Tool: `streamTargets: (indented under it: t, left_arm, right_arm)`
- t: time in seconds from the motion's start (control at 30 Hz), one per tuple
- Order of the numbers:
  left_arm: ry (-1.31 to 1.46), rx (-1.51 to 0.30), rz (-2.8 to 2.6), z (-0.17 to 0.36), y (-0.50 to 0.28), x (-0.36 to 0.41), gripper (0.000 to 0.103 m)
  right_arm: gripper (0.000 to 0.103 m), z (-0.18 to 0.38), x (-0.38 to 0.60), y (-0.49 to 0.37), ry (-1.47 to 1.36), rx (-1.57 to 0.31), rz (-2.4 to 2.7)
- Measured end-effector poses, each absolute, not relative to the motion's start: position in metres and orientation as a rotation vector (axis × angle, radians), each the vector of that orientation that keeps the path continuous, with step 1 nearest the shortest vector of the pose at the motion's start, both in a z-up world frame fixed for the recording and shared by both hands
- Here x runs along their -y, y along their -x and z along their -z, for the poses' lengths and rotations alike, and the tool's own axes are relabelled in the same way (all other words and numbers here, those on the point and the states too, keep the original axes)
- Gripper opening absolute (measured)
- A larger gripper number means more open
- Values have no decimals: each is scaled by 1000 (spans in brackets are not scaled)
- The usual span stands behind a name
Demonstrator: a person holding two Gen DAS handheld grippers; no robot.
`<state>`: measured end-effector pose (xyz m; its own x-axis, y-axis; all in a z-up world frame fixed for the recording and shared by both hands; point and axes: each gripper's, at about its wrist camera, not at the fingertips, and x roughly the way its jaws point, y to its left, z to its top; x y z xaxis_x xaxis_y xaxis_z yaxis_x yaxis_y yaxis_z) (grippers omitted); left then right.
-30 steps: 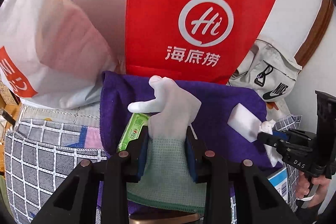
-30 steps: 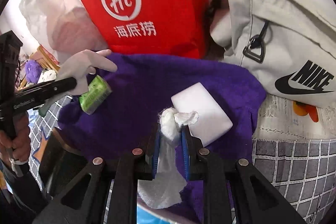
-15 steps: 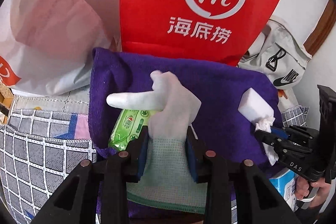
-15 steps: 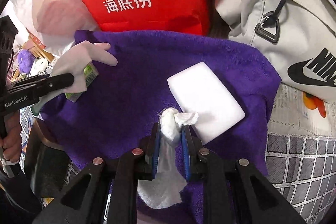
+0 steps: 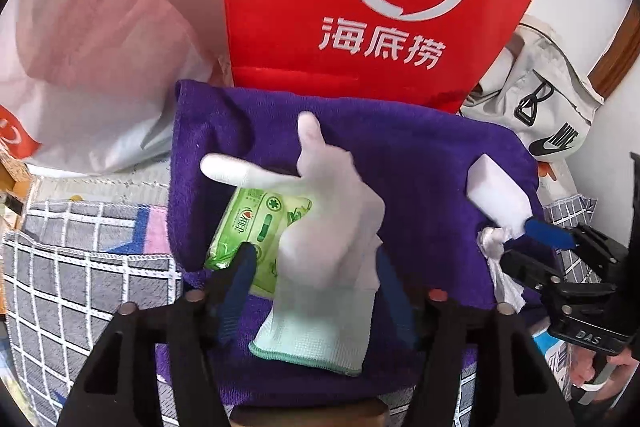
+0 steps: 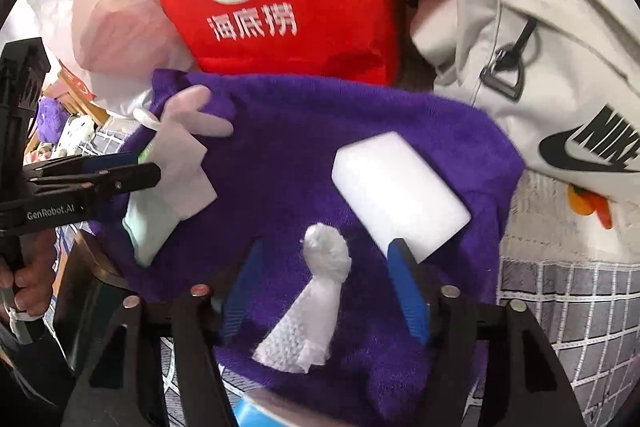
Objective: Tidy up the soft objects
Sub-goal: 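Release the glove onto the purple towel with the left tool and withdraw, then grasp the white mesh bag with the right tool while the left tool approaches yellow items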
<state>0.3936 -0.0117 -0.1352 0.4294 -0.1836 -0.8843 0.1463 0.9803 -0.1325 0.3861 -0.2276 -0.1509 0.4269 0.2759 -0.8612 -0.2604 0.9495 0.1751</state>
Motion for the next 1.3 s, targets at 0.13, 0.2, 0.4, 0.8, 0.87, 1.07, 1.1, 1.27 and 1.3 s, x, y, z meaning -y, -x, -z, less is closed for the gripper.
streamTargets:
  t: [0.13,0.2,0.4,0.8,0.87,1.07,1.1,1.27,1.3]
  left_arm:
    - [1,-1069,183,118,-385,16,63]
    - [-6,-1048,174,108,-380,15,64]
    - [1,-992,162,78,-353,0,64]
    - [64,-944,147,59,-267,-41,64]
    - [64,-963,141,68,-252,-43,64]
    - [72,-983,155,91,-213,-48,64]
    - [79,-990,155,97,-205,-50,64]
    - [100,-1004,166,114,-179,-54,64]
    - [101,-1005,169,116,-176,-54,64]
  right_arm:
    - [65,131,229,-377,-26,-1034,-327]
    - [66,120,228,-371,-48,-1021,-324]
    - [66,94,225,-338,-75,-990,-333]
    - [66,84,199,-236,-85,-1031,-404]
    - [66,89,194,-218,-70,-1047,-405]
    - [66,118,176,-171,-43,-1131,-433]
    - [67,123,173,-165,-39,-1139,-437]
    - [89,129,158,-135,9,-1093,-444]
    - [89,130,156,-131,4,-1095,-454]
